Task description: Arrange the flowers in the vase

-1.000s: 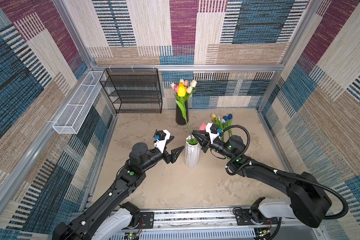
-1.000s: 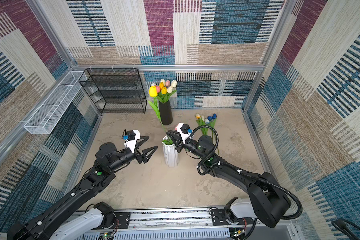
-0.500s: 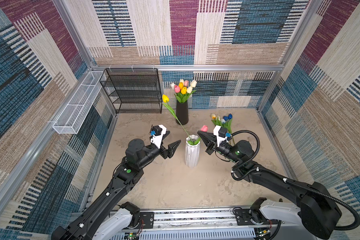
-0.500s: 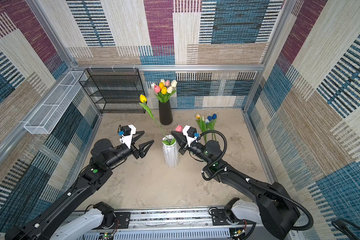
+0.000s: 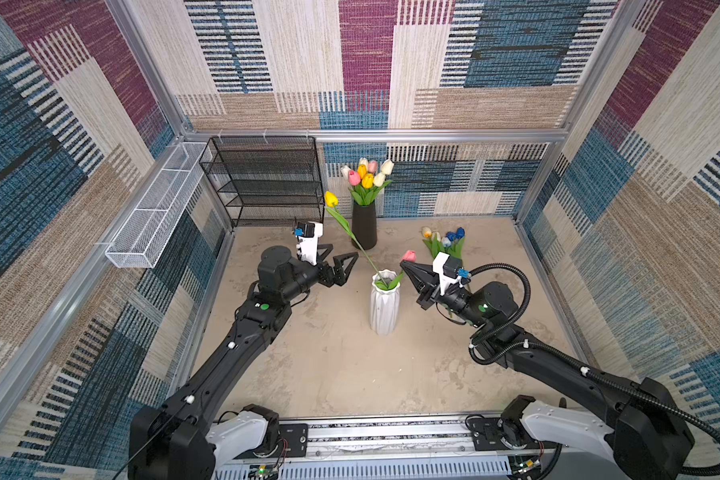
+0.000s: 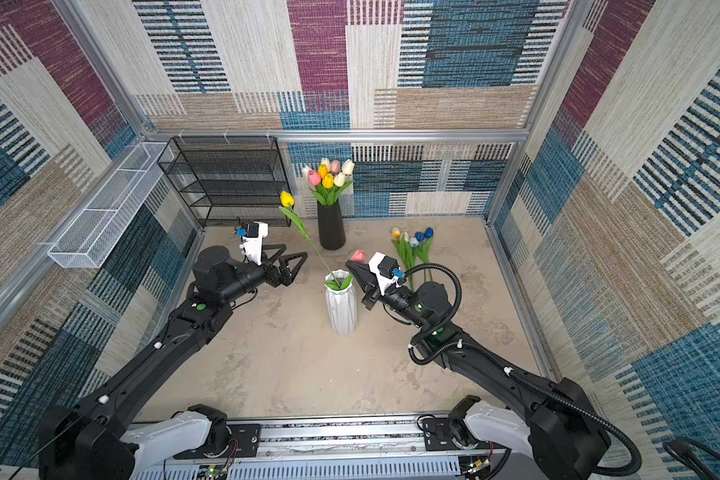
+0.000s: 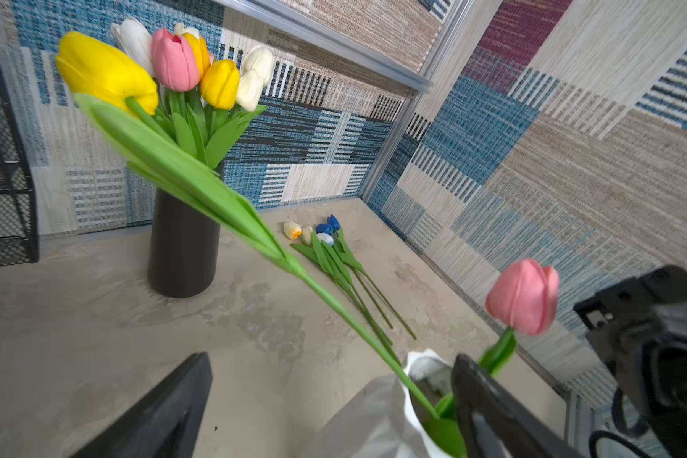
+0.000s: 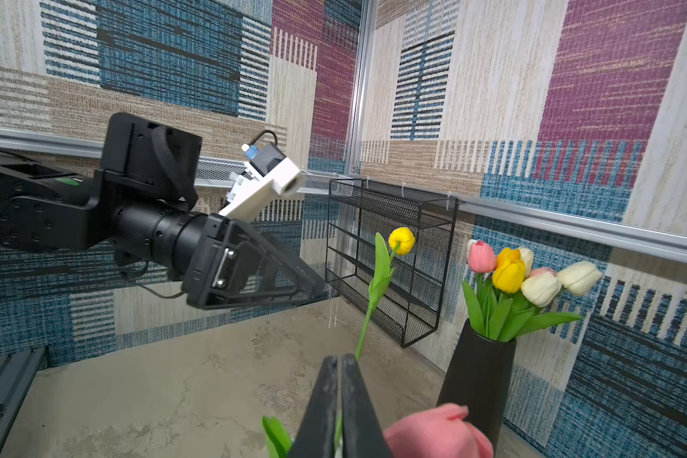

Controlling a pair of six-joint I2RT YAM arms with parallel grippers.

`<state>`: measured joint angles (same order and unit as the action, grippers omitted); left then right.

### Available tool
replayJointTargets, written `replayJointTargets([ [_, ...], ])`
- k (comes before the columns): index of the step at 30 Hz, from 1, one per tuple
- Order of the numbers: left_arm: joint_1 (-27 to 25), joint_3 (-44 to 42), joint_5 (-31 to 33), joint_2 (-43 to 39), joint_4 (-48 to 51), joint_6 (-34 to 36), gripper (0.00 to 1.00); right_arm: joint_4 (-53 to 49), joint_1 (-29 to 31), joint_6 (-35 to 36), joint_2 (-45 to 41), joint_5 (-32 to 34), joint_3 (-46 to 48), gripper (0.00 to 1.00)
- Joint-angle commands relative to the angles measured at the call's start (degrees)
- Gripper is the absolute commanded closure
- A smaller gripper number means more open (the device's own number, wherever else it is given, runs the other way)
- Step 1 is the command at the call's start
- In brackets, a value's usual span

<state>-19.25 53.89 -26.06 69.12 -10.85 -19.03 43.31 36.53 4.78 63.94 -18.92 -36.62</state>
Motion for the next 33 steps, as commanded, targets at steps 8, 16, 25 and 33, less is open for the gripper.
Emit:
replayJointTargets([
  [8, 0.2, 9.3, -6.6, 12.0, 2.1, -4.7, 0.09, -1.1, 0.0, 0.8, -4.9, 2.1, 2.2, 0.89],
  [16, 0.1, 13.2, -9.9, 17.9, 0.8, -6.5, 0.33, -4.7, 0.0, 2.0, -7.8, 3.6, 2.7, 0.88],
  [25, -0.2, 13.6, -10.0, 16.9, 0.7, -6.0, 0.62, -6.1, 0.0, 3.2, -8.0, 4.0, 2.4, 0.85],
  [33, -0.6, 14.6, -10.7, 16.8, 0.6, -6.6, 0.83, -7.4, 0.0, 3.6, -7.8, 4.0, 2.2, 0.82],
])
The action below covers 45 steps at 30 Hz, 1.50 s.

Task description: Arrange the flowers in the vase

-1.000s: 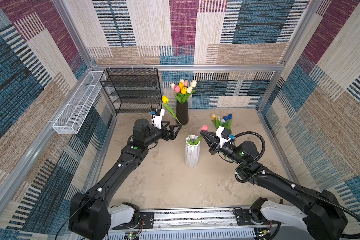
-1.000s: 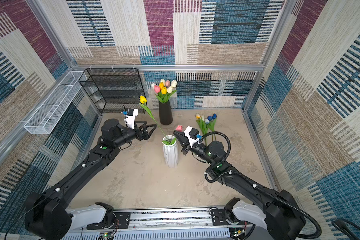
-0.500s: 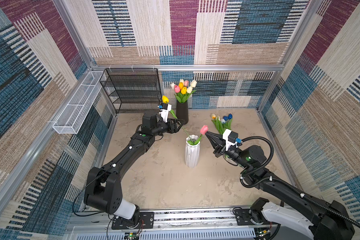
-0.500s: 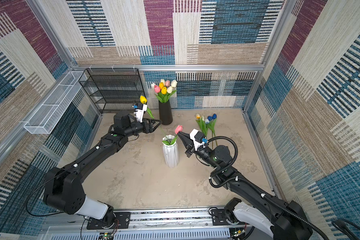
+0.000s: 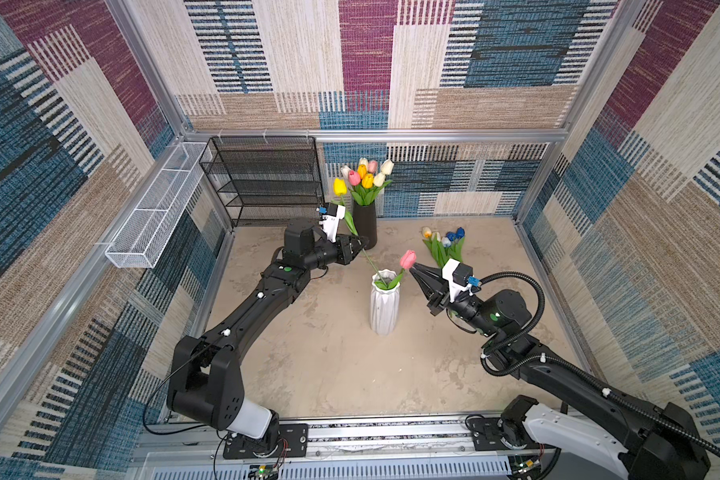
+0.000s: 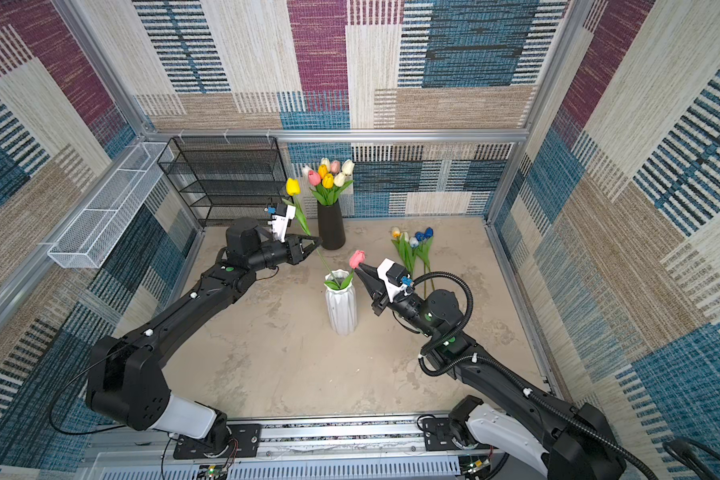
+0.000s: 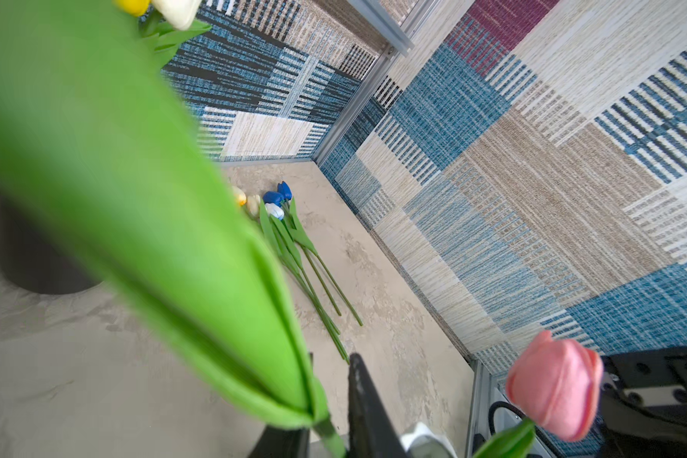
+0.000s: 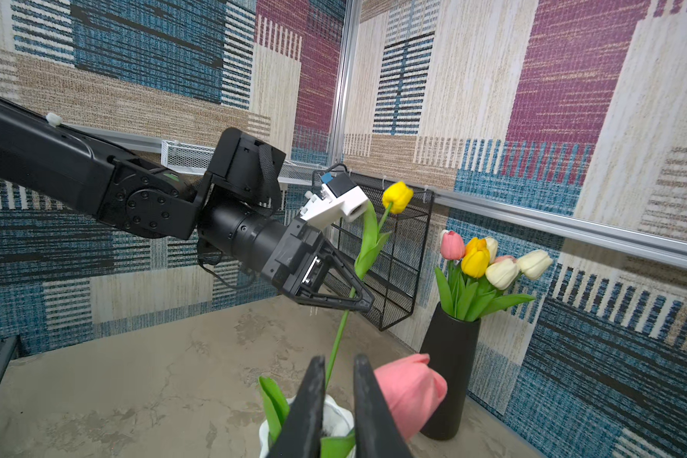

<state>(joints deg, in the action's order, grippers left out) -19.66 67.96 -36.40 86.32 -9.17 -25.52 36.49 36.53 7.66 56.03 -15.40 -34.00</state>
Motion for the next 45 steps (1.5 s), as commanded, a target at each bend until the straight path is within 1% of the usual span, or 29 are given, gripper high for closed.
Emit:
replayJointTargets([
  [1, -0.2, 0.6, -0.3, -0.6, -1.0, 0.0, 0.84, -0.6, 0.0, 0.9, 0.1, 0.5, -0.5, 0.82],
  [4, -0.4, 0.8, -0.3, -1.2, -0.5, 0.4, 0.86, -0.9, 0.0, 1.0, 0.3, 0.3, -0.6, 0.82],
  [8, -0.9, 1.4, 0.0, -2.1, 0.0, 1.1, 0.93, -0.9, 0.0, 1.3, 0.7, 0.0, -0.8, 0.81],
  [15, -2.8, 3.8, 0.7, -3.3, 2.1, 3.7, 0.96, -1.5, 0.0, 1.5, 0.7, -0.2, -0.9, 0.80],
  [18, -4.0, 4.7, 2.0, -4.3, 3.7, 5.8, 0.99, -1.9, 0.0, 1.8, 0.4, -0.1, -0.8, 0.80],
  [20, -5.2, 5.8, 2.7, -4.9, 6.3, 8.9, 1.00, -1.8, 0.0, 2.1, 0.1, 0.2, -0.5, 0.80],
  [21, -5.8, 6.5, 4.9, -5.2, 7.4, 10.1, 1.00, -1.7, 0.0, 2.1, 0.0, 0.3, -0.3, 0.80],
  [28, -10.6, 11.0, 12.3, -7.0, 16.7, 20.3, 1.00, -0.7, 0.0, 1.9, -0.7, 0.6, 0.9, 0.80],
  [31, -12.8, 11.4, 16.1, -7.6, 19.1, 23.5, 1.00, -0.5, 0.0, 2.1, -0.7, 0.6, 1.0, 0.80],
  [39, -16.4, 11.8, 24.0, -8.8, 21.1, 29.0, 1.00, 0.1, 0.0, 2.6, -0.8, 0.5, 1.5, 0.80],
  [45, -17.8, 13.1, 25.0, -9.1, 21.6, 30.3, 1.00, 0.5, 0.0, 2.6, -0.8, 0.6, 1.6, 0.80],
])
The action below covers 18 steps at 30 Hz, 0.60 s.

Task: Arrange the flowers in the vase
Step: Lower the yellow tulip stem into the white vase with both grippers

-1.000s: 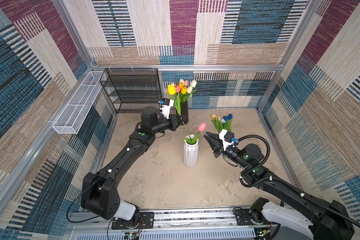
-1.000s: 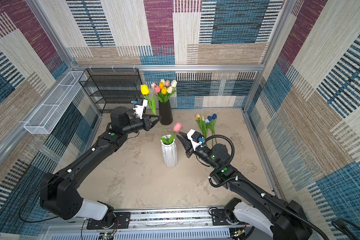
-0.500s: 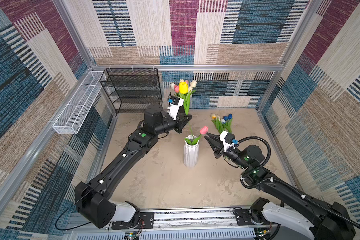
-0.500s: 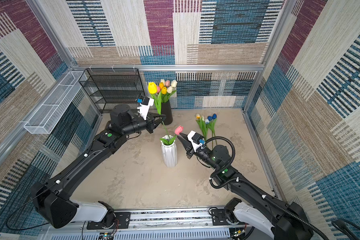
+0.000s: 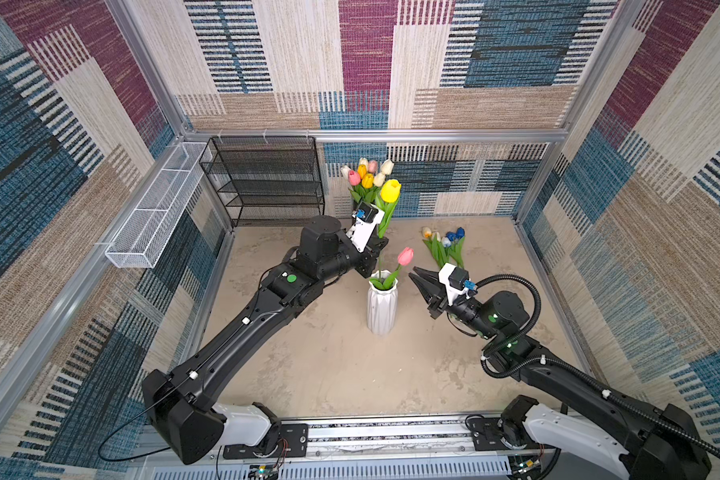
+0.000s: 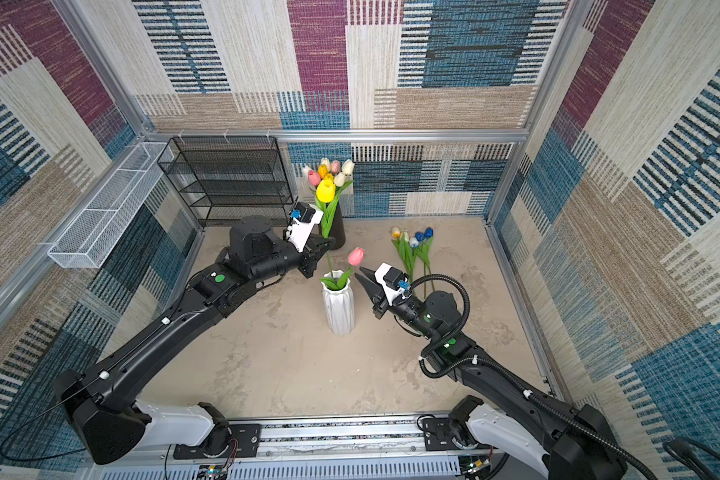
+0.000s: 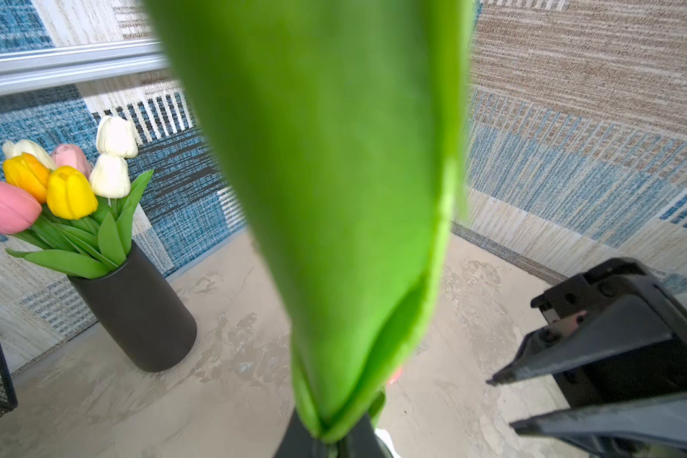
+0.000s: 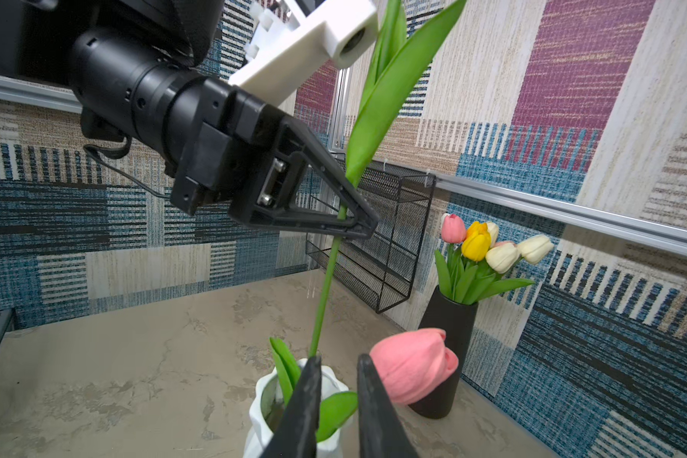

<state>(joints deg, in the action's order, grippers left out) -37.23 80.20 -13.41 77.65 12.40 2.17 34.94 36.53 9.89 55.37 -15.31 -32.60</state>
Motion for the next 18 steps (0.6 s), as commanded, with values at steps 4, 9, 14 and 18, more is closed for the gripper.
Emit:
replayJointTargets([
  [4, -0.3, 0.2, 3.1, -0.8, -1.5, 3.6, 1.00, 2.9, 0.0, 0.2, -0.4, 0.7, 0.9, 0.80],
  [9, -0.4, -0.4, 3.1, 0.5, -2.3, 4.5, 1.00, 3.5, 0.0, -0.4, -1.4, 0.9, 2.0, 0.79],
  [14, -0.5, -1.5, 1.9, 1.6, -4.5, 3.9, 1.00, 3.1, 0.0, 0.2, -2.2, 1.6, 2.4, 0.80],
  [18, -1.0, -1.9, 1.2, 2.1, -5.4, 3.5, 1.00, 2.9, 0.0, 0.5, -2.5, 1.7, 2.4, 0.79],
])
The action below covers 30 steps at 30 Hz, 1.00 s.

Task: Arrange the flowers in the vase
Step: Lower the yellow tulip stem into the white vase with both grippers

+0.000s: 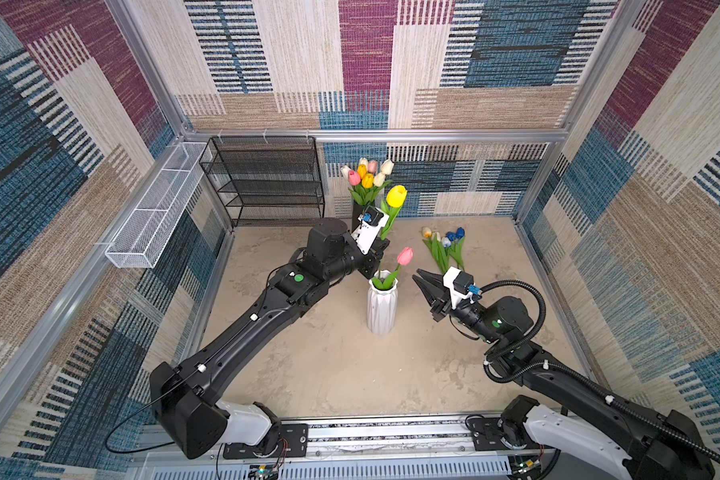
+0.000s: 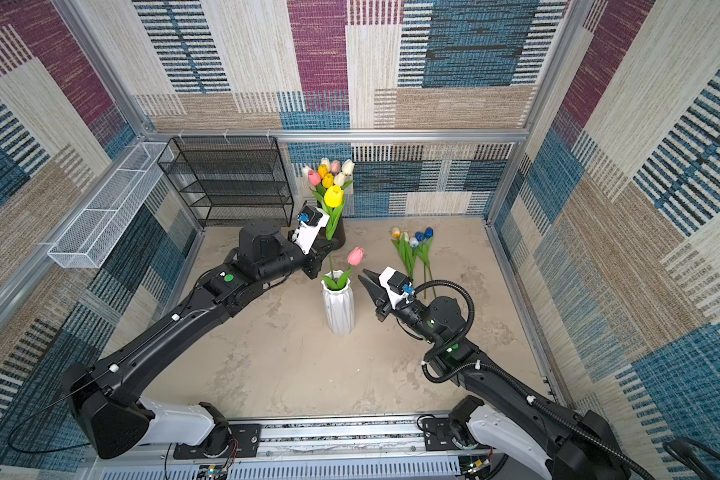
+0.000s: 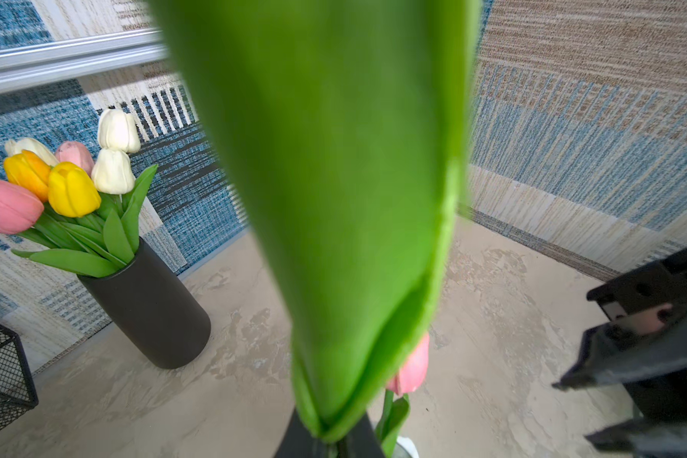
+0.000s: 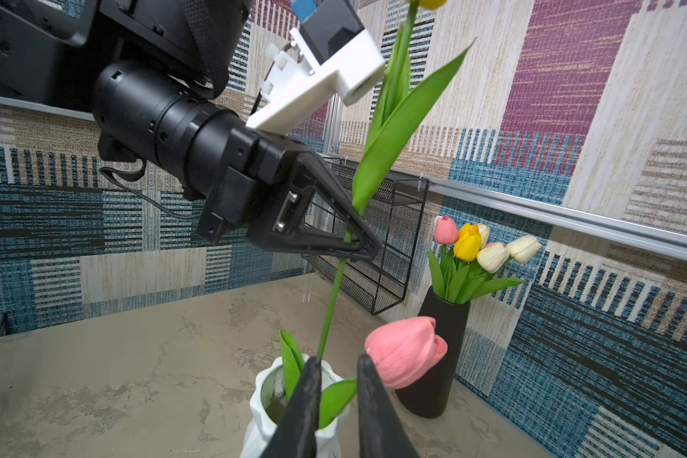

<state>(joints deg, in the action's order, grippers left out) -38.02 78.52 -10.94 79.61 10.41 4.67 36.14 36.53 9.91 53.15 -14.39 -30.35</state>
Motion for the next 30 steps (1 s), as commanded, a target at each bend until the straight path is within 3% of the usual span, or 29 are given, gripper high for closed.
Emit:
replayJointTargets([
  [1, -0.4, -0.4, -1.4, 0.4, -3.5, 1.0, 1.00, 1.8, 0.0, 0.5, -0.2, 0.7, 0.2, 0.79],
  [17, -1.3, -10.1, -2.4, -1.6, -11.0, 0.4, 0.99, 2.6, 0.0, 1.3, 0.1, -0.1, 0.9, 0.77],
  [25, -1.3, -11.9, -5.3, -3.0, -9.2, 0.5, 0.81, 2.3, 0.0, 0.5, -0.6, 1.6, 0.6, 0.73],
  [30, -1.3, -10.0, -5.7, -4.2, -3.7, 1.8, 0.45, 1.8, 0.0, -1.8, -3.2, 8.8, 1.1, 0.70],
])
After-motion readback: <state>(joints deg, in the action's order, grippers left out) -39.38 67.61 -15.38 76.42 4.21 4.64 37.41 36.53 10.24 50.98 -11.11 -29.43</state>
